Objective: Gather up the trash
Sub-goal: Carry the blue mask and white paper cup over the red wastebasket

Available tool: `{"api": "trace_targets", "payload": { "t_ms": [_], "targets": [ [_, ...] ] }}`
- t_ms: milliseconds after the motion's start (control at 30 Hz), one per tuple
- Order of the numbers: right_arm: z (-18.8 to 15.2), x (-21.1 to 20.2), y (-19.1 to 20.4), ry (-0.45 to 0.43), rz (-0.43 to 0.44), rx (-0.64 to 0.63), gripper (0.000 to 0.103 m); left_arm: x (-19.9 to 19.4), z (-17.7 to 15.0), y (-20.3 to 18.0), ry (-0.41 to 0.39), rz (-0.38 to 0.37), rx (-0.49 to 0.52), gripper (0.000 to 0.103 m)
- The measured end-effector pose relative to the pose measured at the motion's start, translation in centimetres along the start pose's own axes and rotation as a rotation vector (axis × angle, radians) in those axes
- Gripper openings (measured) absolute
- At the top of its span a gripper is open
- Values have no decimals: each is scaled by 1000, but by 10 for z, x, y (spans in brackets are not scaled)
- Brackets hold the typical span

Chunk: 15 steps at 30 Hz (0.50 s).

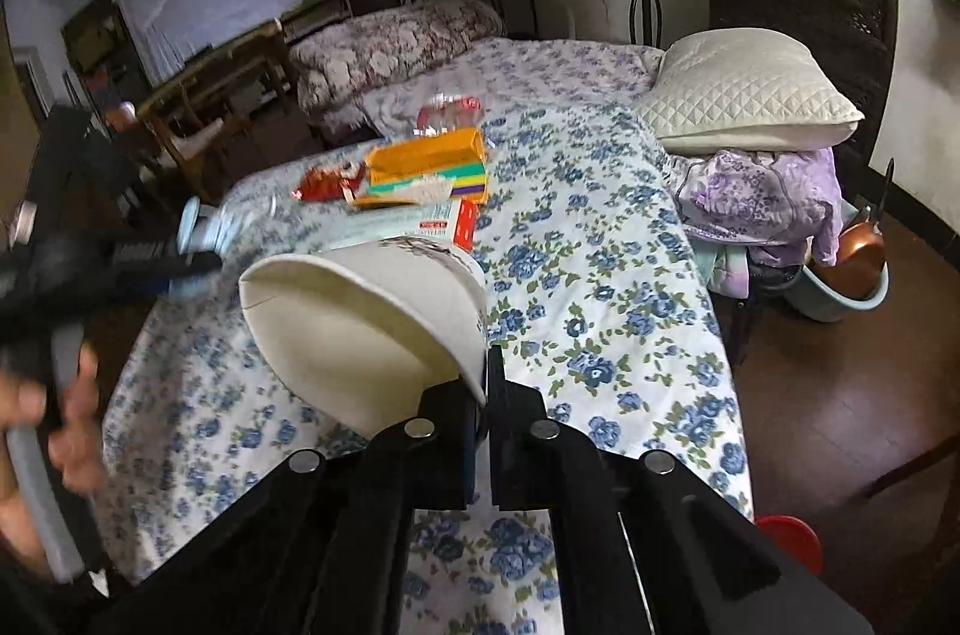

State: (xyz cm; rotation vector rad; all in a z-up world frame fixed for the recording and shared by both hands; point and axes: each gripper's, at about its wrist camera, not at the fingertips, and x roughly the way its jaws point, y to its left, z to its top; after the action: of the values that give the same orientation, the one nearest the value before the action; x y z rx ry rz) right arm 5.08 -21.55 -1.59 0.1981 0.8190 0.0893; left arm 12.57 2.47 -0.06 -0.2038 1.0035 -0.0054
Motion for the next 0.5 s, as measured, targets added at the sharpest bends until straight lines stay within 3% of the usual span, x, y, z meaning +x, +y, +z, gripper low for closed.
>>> {"api": "trace_targets", "payload": {
  "t_ms": [200,367,500],
  "targets": [
    [-17,-24,-8,-26,-11,-1,4,-37,-37,10,-28,-59,8,29],
    [-30,-58,-33,-31,-9,35,4,-58,-65,-13,11,-132,131,29],
    [-40,-95,-54,-68,-116,-44,4,-79,-79,-47,5,-189,244,29]
  ]
}}
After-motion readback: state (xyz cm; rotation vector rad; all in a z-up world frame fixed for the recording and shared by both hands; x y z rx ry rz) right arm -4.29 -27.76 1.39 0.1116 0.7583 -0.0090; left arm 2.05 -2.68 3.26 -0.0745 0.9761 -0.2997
